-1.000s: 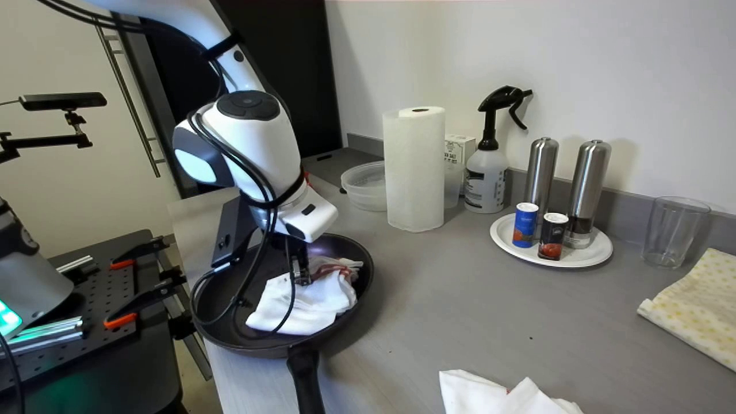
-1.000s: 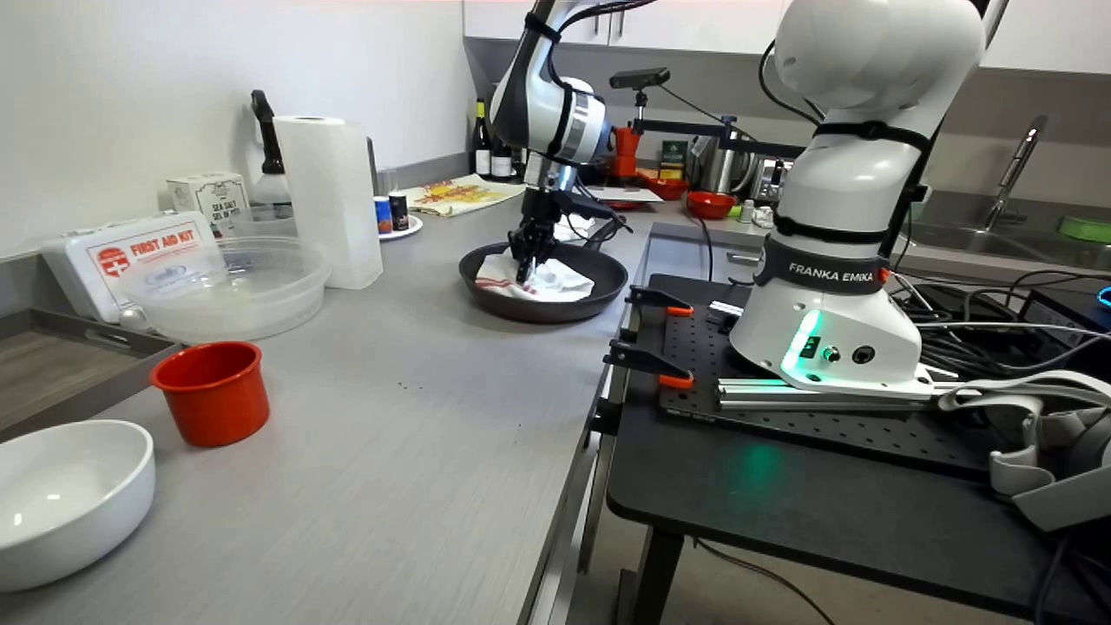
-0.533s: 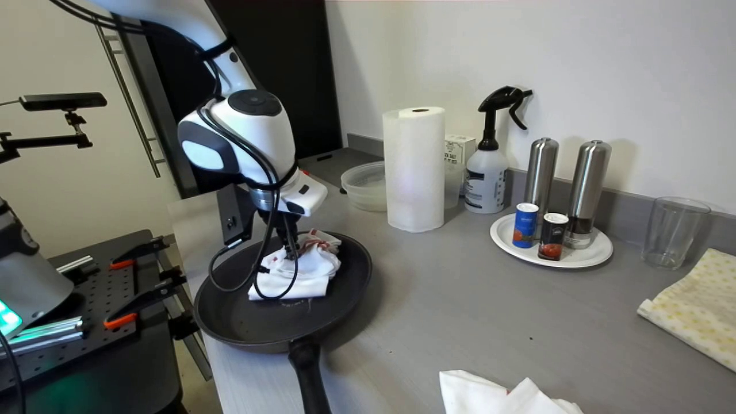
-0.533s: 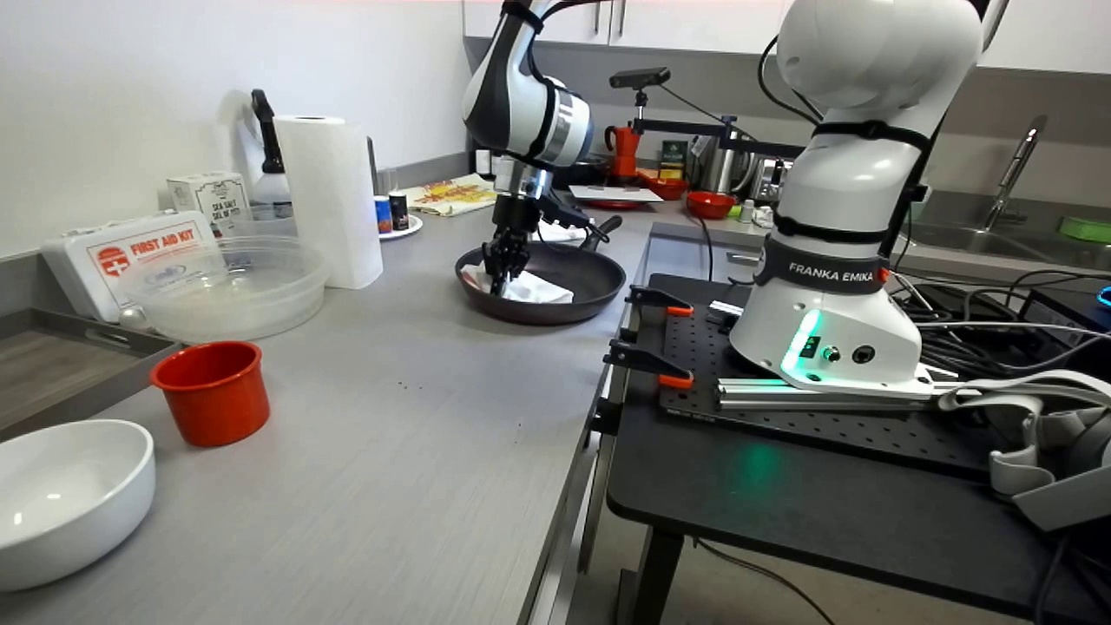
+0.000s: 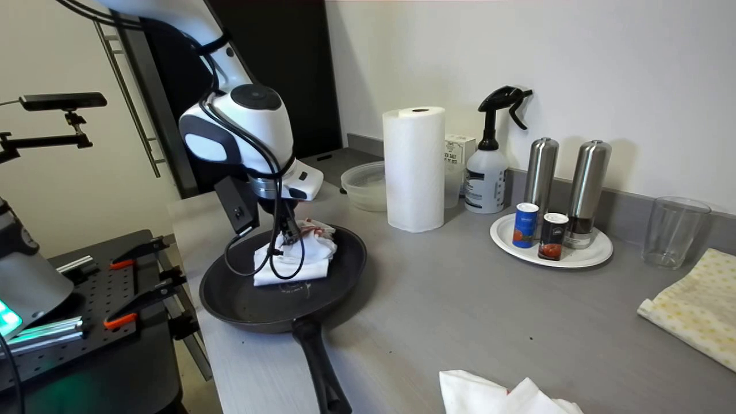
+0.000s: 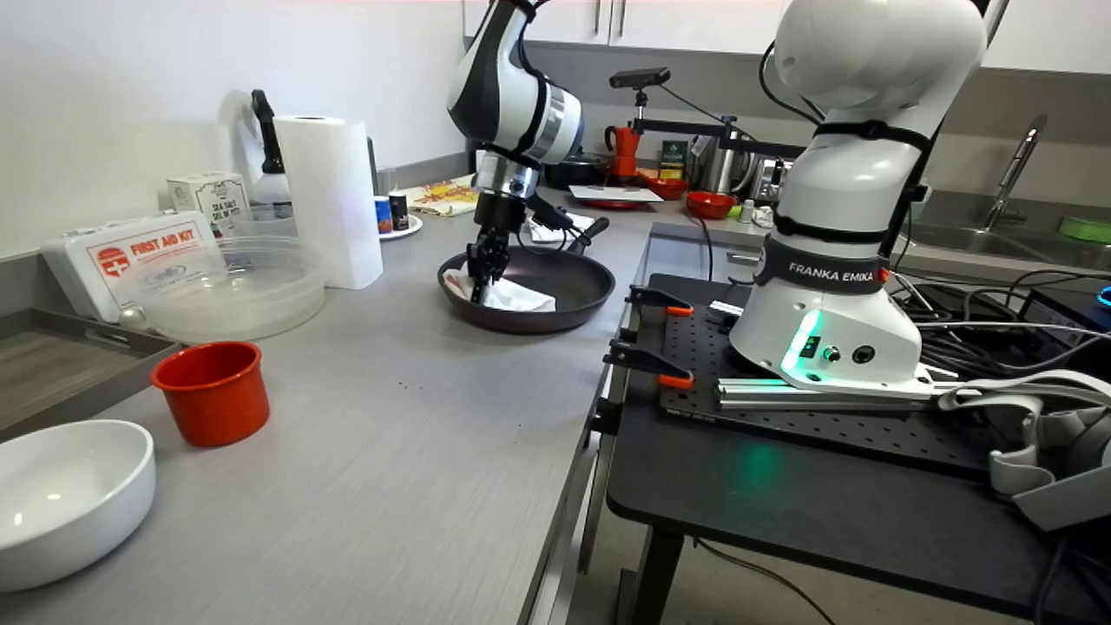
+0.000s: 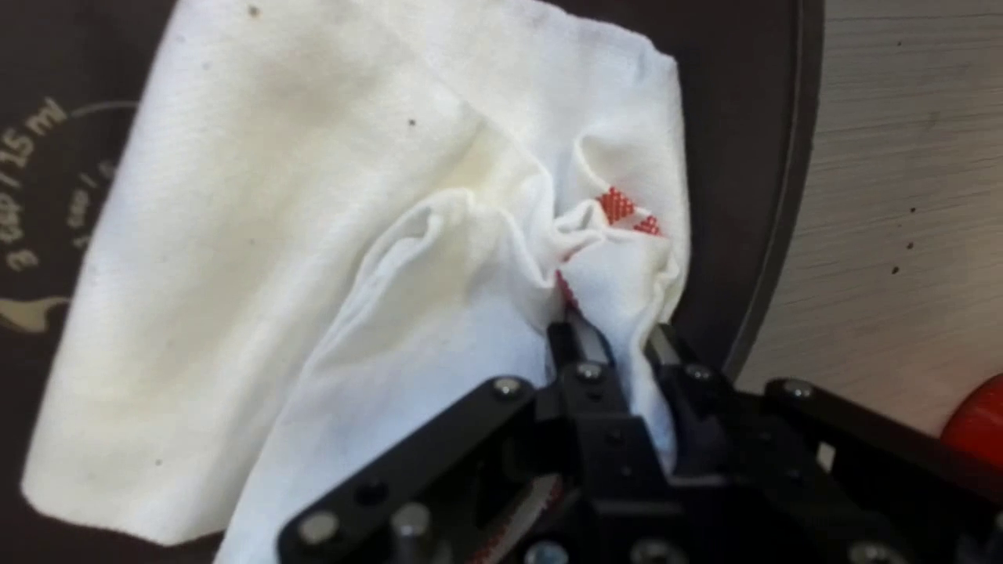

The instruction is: Use the tea towel to wipe the pan

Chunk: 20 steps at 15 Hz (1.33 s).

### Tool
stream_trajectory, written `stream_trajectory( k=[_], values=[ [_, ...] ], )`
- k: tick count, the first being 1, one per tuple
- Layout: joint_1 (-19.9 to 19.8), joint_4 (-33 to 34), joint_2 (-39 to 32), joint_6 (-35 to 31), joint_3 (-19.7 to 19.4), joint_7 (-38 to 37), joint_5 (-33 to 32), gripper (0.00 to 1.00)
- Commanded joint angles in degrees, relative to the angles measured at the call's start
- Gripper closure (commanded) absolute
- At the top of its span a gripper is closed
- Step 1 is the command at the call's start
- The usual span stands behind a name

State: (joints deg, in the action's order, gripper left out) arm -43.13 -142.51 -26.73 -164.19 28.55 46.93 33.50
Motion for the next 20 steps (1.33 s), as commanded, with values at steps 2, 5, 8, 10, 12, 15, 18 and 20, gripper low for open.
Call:
stream_trajectory(
  k=[2,5,8,10,12,15,18,20],
  values=[
    [0.46,0.06,-0.25,0.16,4.47,2.49,0.14,0.97],
    [0.63,0.23,-0.41,0.47,6.73,3.2,-0.01,0.97],
    [-0.02,0.24,-0.27,0.28,8.0,3.36,0.22,0.97],
    [-0.51,0.32,-0.33,0.26,7.96,3.23,0.24,0.97],
    [-0.83,0.37,-0.54,0.13,7.43,2.93,0.12,0.97],
    [-0.94,0.9,-1.38,-0.19,5.3,1.81,-0.38,0.97],
    [-1.38,0.75,-1.36,-1.28,2.59,1.11,-0.05,0.97],
    [-2.19,0.27,-0.85,-2.21,0.92,0.87,0.51,0.97]
  ],
)
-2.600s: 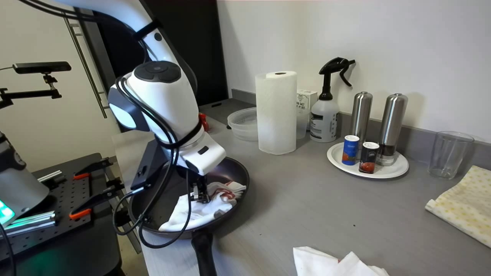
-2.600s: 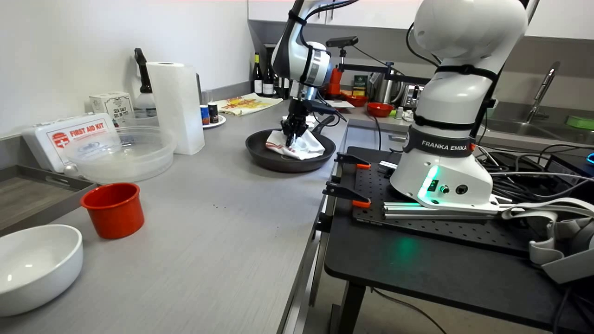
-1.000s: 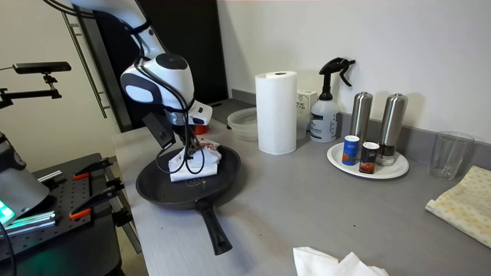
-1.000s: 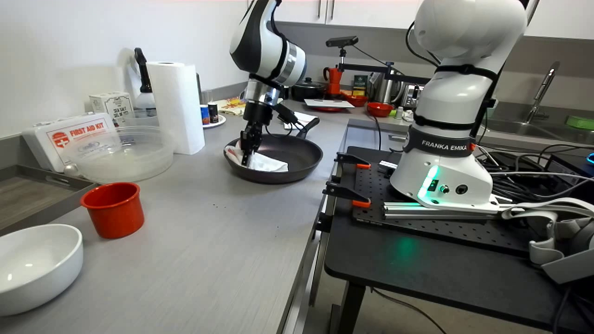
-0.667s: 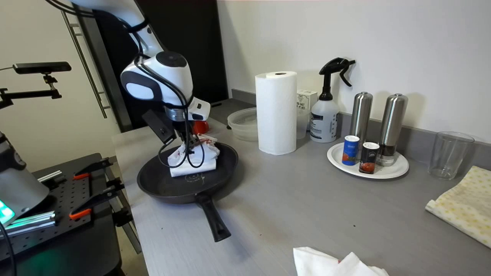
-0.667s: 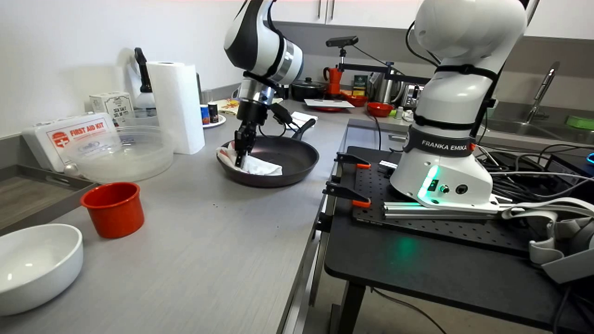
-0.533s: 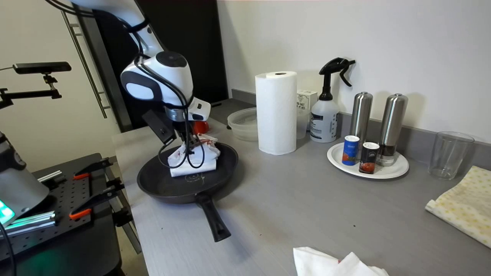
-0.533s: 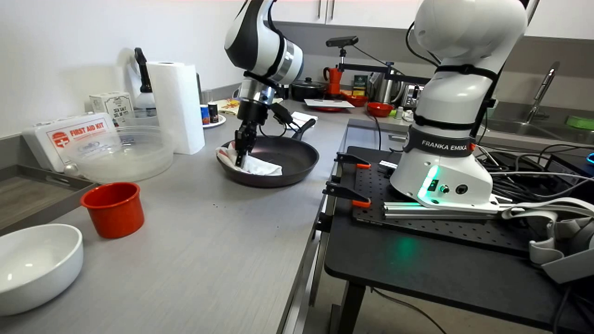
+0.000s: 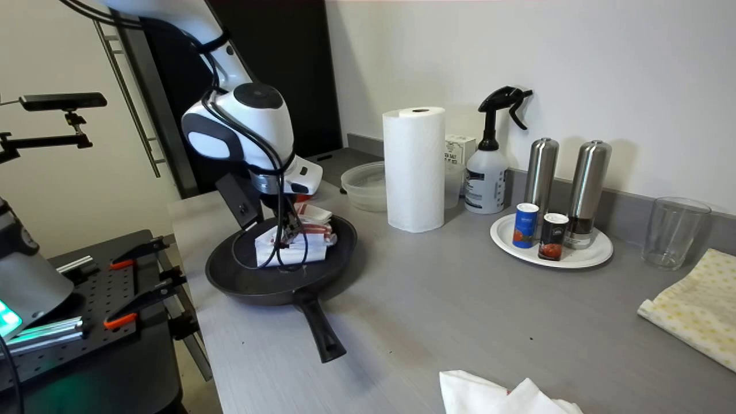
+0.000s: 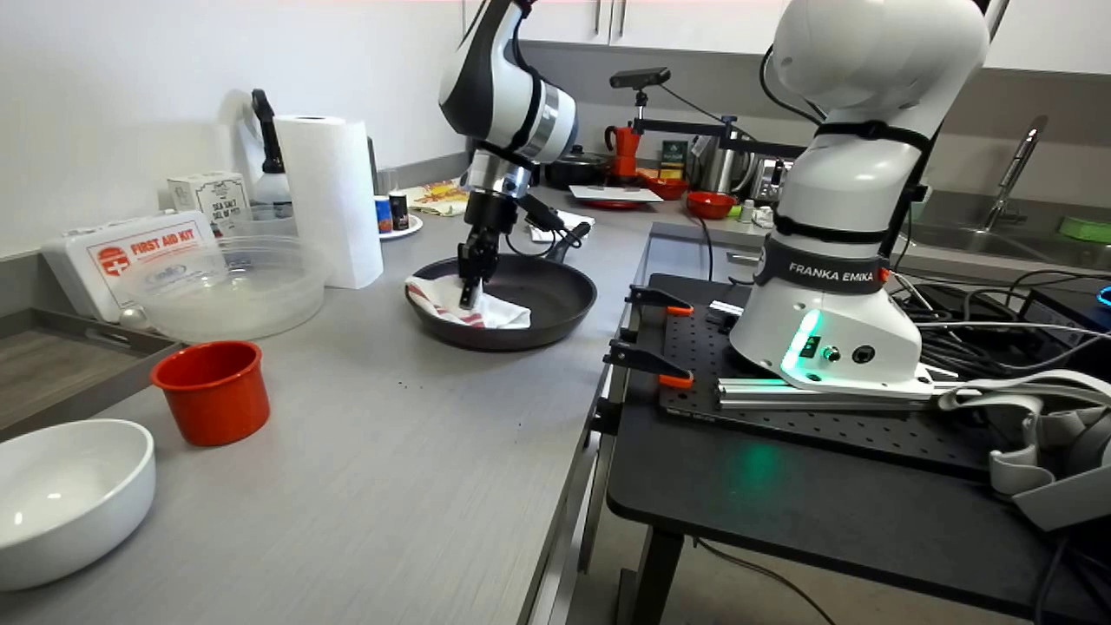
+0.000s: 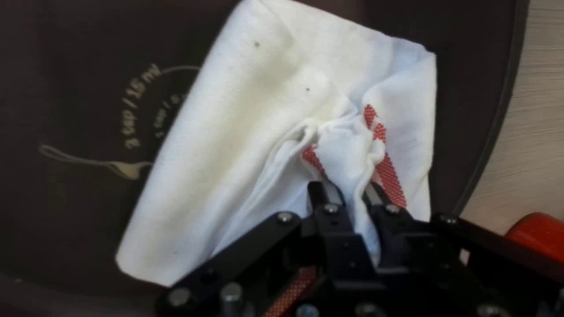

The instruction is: Use the tea towel to wipe the pan

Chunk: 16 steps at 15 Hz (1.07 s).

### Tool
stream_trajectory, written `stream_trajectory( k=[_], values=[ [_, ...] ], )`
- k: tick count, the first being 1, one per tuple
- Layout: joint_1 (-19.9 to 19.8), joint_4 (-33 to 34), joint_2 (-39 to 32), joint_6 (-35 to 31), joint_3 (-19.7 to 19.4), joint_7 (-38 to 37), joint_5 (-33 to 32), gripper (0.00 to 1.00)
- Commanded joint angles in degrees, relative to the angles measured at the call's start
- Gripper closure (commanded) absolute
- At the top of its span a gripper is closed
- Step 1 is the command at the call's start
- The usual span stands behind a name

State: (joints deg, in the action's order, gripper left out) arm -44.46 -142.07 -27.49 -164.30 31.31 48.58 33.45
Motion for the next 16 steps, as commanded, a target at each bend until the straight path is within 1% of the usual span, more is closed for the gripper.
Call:
stream_trajectory(
  k=[1,5,11,14,16],
  values=[
    [-1.39,-0.45,0.22,-2.64,-2.57,-0.87,0.84,0.97],
    [-4.07,-1.84,1.73,-6.49,-4.41,-1.25,2.44,0.97],
    [-8.45,-4.08,4.17,-11.75,-4.76,-2.35,5.84,0.97],
    [-8.69,-5.1,5.2,-13.01,-4.83,-2.95,6.36,0.97],
    [-7.65,-5.44,5.4,-12.53,-4.65,-3.28,5.58,0.97]
  ],
)
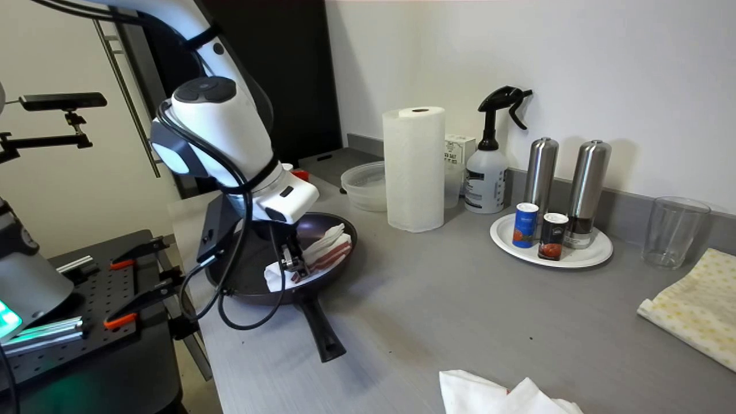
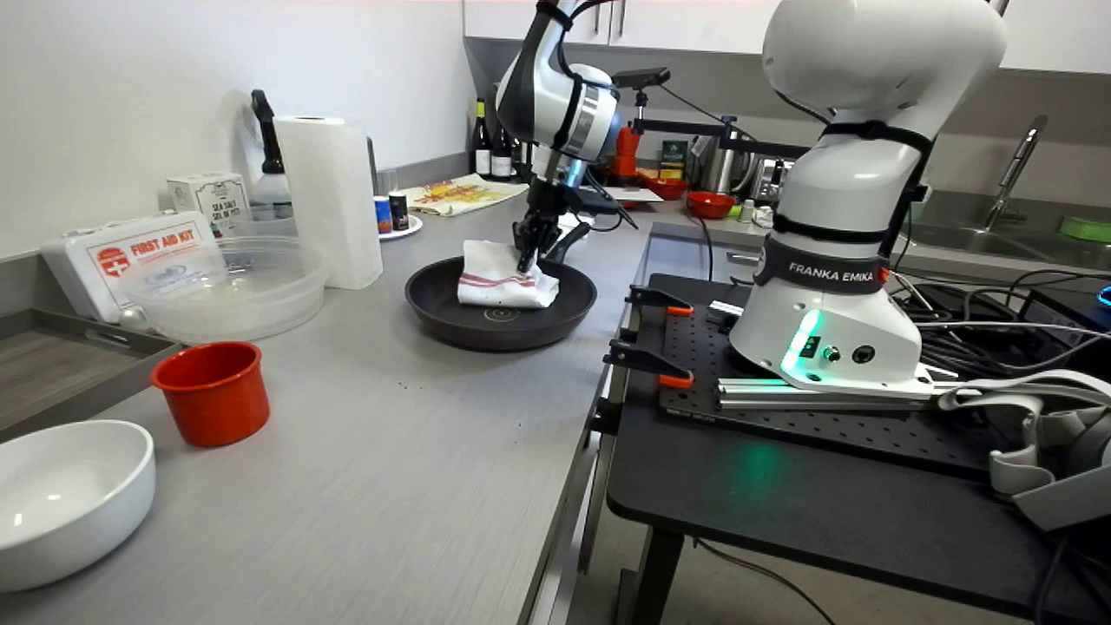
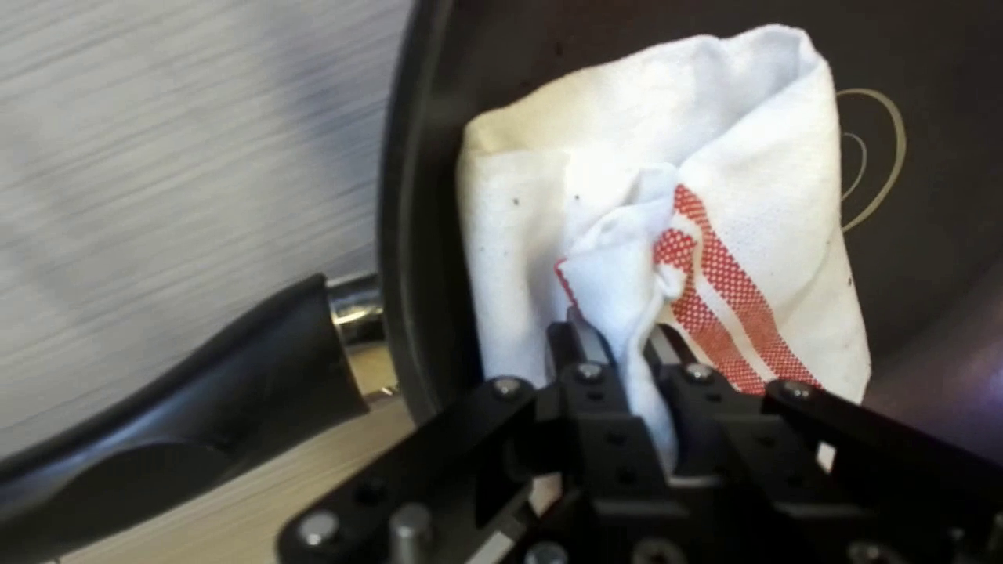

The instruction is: Use the tea towel to wipe the pan

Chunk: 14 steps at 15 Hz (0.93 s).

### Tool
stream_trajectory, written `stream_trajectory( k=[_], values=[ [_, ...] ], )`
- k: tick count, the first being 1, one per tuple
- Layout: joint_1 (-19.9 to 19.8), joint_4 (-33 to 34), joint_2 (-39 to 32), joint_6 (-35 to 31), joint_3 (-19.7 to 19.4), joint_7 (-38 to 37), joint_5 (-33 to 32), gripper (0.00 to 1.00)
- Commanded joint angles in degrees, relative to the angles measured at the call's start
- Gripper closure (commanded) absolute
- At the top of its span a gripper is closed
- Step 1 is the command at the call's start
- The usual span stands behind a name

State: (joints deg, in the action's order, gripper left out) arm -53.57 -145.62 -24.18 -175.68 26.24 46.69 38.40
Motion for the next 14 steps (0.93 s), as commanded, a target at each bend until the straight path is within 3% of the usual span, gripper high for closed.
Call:
stream_trajectory(
  k=[1,9,14],
  values=[
    [2.17,-2.03,2.13,-0.59,0.71,-1.32,0.22,0.97],
    [3.39,-2.57,2.36,7.56,11.8,3.52,-0.77,0.97],
    [-0.61,-4.23,5.94,5.51,20.6,7.29,2.18,0.97]
  ],
)
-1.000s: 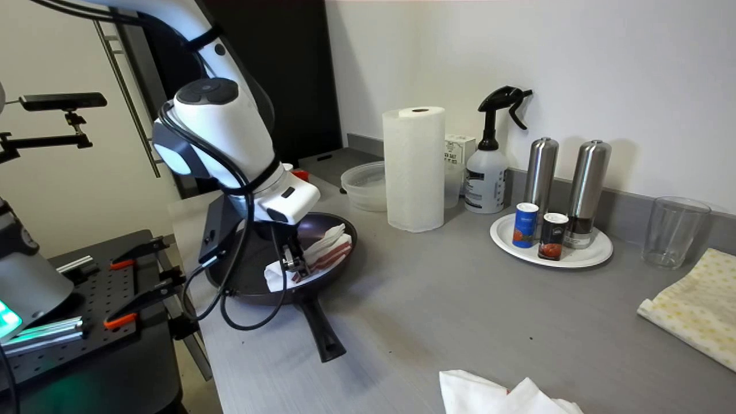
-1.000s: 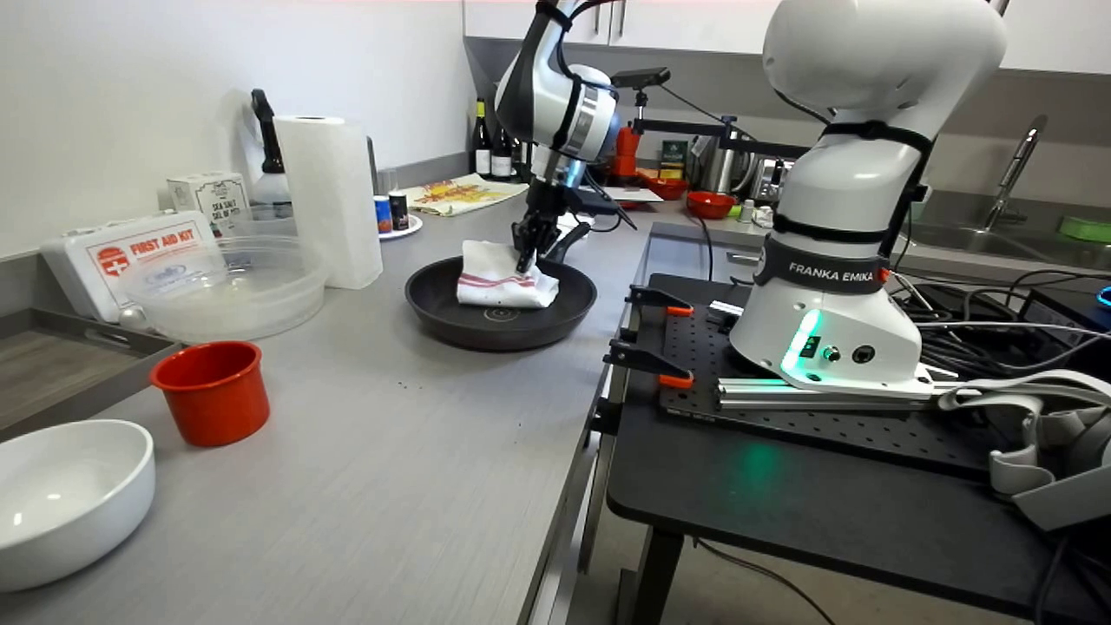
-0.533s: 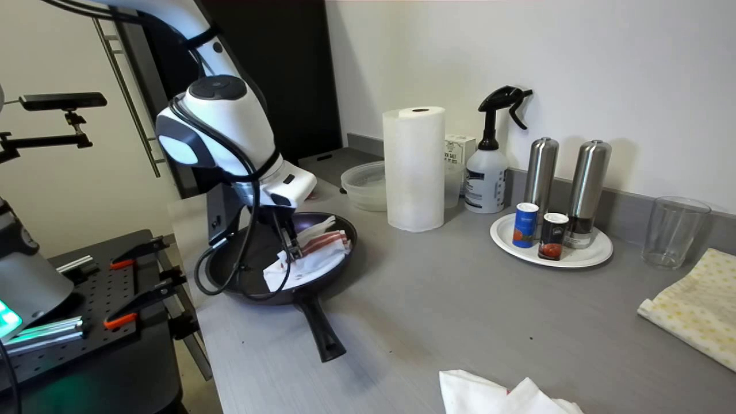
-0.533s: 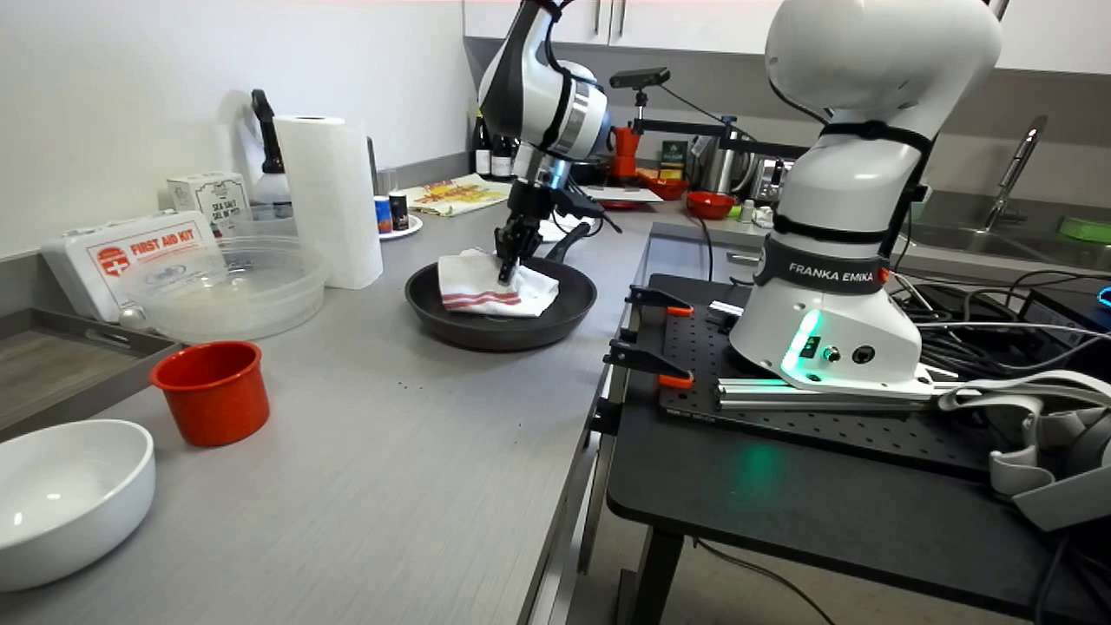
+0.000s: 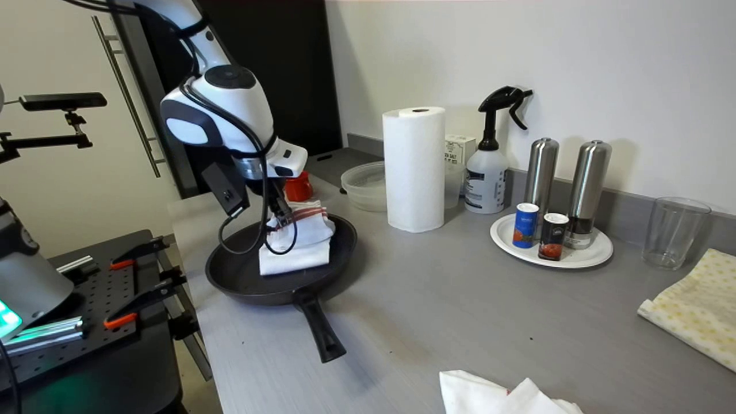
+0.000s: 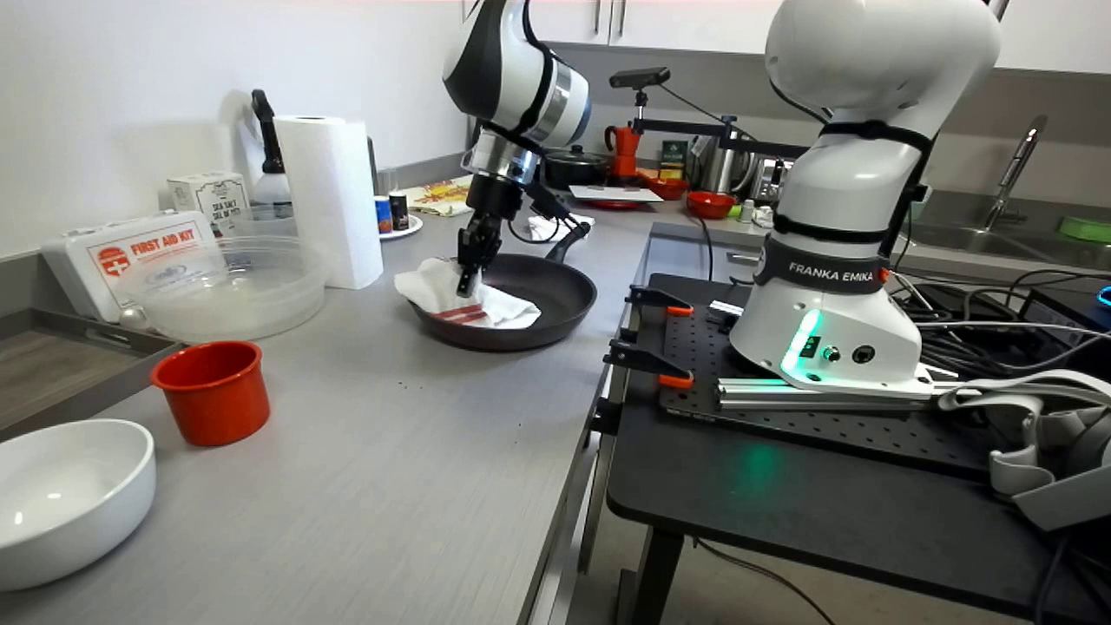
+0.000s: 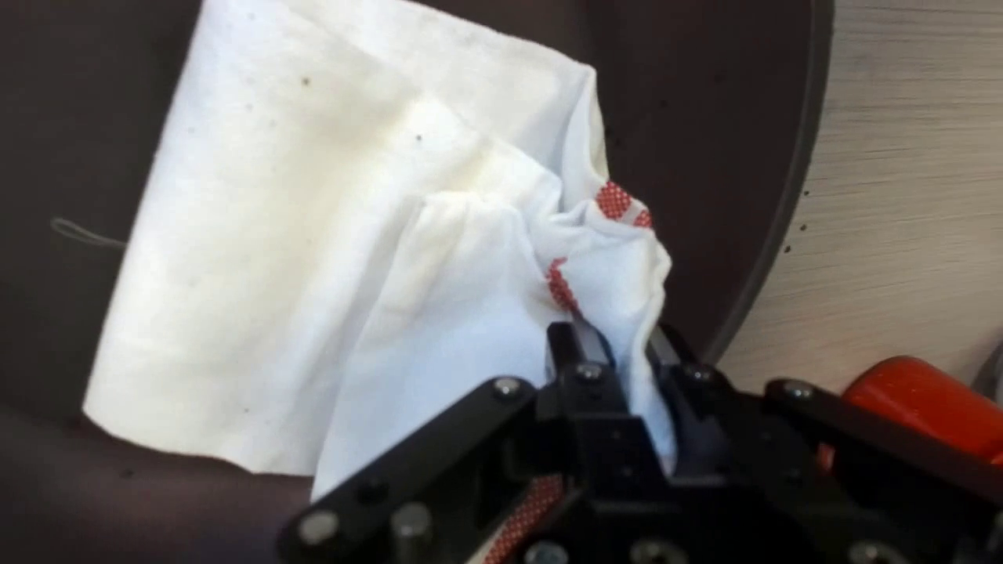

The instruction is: Use the tea towel to wipe the pan

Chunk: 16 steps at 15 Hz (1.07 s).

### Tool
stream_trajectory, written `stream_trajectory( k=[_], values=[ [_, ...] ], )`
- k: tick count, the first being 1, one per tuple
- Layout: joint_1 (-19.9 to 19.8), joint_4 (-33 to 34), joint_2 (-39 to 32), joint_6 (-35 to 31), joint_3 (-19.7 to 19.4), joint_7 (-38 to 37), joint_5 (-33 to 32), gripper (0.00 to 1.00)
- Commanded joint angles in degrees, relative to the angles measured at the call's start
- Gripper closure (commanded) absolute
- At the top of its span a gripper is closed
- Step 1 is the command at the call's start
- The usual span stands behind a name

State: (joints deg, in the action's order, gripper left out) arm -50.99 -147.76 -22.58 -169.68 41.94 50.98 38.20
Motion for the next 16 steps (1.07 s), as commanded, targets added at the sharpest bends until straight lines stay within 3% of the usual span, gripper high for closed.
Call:
stream_trajectory(
  k=[1,9,12,16],
  values=[
    [-4.91,-2.61,5.83,-1.77,7.58,3.85,3.73,0.97],
    [-23.07,-1.84,16.84,-8.62,37.43,12.44,19.85,0.97],
    [-24.82,-1.82,22.47,-5.98,44.63,10.46,21.92,0.97],
    [-22.43,-1.83,31.24,1.01,48.91,5.49,20.26,0.97]
  ],
)
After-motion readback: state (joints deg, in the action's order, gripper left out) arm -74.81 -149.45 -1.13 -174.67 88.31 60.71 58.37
